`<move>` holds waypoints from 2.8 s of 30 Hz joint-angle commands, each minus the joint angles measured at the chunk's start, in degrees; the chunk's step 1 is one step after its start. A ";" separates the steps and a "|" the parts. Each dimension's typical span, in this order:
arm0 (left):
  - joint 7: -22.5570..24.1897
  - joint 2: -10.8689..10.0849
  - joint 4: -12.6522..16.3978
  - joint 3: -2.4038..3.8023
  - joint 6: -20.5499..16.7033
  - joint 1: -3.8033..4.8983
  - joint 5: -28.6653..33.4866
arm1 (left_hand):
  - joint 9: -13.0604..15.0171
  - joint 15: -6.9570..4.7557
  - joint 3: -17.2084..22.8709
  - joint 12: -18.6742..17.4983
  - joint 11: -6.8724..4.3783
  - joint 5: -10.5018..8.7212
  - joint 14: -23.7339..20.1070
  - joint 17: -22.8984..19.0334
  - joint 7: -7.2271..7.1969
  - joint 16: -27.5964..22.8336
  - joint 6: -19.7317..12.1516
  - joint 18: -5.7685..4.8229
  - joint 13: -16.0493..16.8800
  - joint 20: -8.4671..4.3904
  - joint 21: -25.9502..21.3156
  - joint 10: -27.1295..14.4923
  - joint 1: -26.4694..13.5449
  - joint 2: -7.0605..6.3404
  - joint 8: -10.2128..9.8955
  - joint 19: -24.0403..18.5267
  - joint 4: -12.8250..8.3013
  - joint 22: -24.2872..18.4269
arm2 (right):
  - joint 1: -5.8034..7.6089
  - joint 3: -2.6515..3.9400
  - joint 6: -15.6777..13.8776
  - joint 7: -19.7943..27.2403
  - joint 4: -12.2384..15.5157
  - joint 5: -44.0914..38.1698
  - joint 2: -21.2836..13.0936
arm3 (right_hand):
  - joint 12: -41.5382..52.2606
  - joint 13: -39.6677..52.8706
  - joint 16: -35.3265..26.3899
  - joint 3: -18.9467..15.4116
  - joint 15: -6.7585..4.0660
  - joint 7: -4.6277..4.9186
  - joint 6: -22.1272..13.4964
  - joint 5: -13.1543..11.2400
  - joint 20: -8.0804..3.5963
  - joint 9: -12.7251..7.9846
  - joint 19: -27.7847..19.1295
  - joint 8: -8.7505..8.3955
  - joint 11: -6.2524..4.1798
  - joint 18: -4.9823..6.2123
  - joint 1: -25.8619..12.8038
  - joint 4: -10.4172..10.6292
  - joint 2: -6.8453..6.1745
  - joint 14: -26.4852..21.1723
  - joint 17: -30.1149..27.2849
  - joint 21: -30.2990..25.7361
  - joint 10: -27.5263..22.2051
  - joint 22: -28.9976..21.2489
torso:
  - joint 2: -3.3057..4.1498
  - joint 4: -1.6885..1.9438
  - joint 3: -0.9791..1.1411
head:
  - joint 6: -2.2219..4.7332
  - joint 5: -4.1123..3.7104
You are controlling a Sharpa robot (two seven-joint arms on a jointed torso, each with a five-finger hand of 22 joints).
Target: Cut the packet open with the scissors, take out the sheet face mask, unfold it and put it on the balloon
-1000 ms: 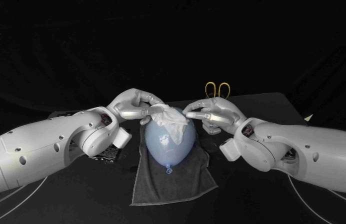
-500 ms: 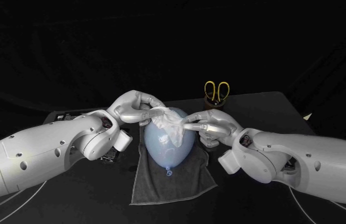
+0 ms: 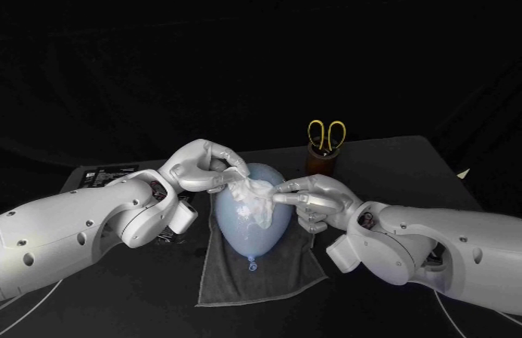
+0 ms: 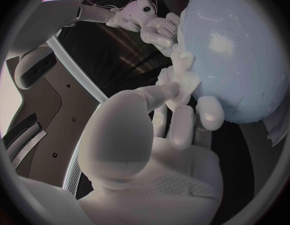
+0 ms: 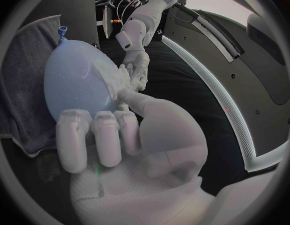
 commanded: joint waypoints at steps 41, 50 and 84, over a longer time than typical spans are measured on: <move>1.85 -7.42 1.61 0.05 5.64 -0.28 -16.16 | -4.10 1.75 -3.12 -7.51 1.51 0.27 2.59 8.33 3.97 2.34 -4.91 1.02 -5.65 1.18 -3.07 -1.06 1.04 0.48 -7.09 -7.74 -5.62 -9.76 | -1.99 -0.04 -0.41 0.30 -1.17 -0.72 0.34 | 0.02 14.39 0.25 0.09 0.70 0.36 -0.62 -0.20 0.59 -1.20 4.16 -1.42 0.62 -0.61 0.13 0.54 0.62 6.08 15.05 -0.45 5.49 13.65 | 0.01 0.05 0.01 | -3.76 0.78; 1.99 -7.52 1.26 0.03 5.23 -1.16 -15.47 | -4.57 2.08 -3.48 -8.08 1.82 0.26 1.77 6.75 4.35 2.41 -5.55 1.17 -6.00 1.51 -3.19 -1.94 0.89 0.08 -7.72 -8.45 -5.71 -10.43 | -2.00 -0.04 -0.38 0.51 -1.28 -0.64 0.40 | 0.02 14.39 0.25 0.09 0.70 0.36 -0.62 -0.20 0.59 -1.20 4.16 -1.42 0.62 -0.61 0.13 0.54 0.62 6.08 15.05 -0.45 5.49 13.65 | 0.08 0.04 -0.06 | -4.20 0.77; -3.27 -4.11 3.29 1.88 -6.40 2.14 9.14 | -0.71 -1.31 -14.01 -4.05 -2.50 0.17 -1.24 -6.46 2.68 -1.09 -3.41 1.03 -5.06 -0.98 -10.39 5.85 -4.71 2.61 -4.23 -4.66 6.40 -16.06 | -1.33 0.16 -5.27 10.76 -1.91 -10.38 -1.53 | -6.20 9.87 0.25 -1.78 -0.13 -0.80 4.48 -0.07 0.25 -3.33 0.05 -1.40 -0.37 1.48 2.13 -3.86 -3.35 6.08 15.05 -9.63 1.74 10.66 | -0.61 -0.17 0.15 | 1.43 1.31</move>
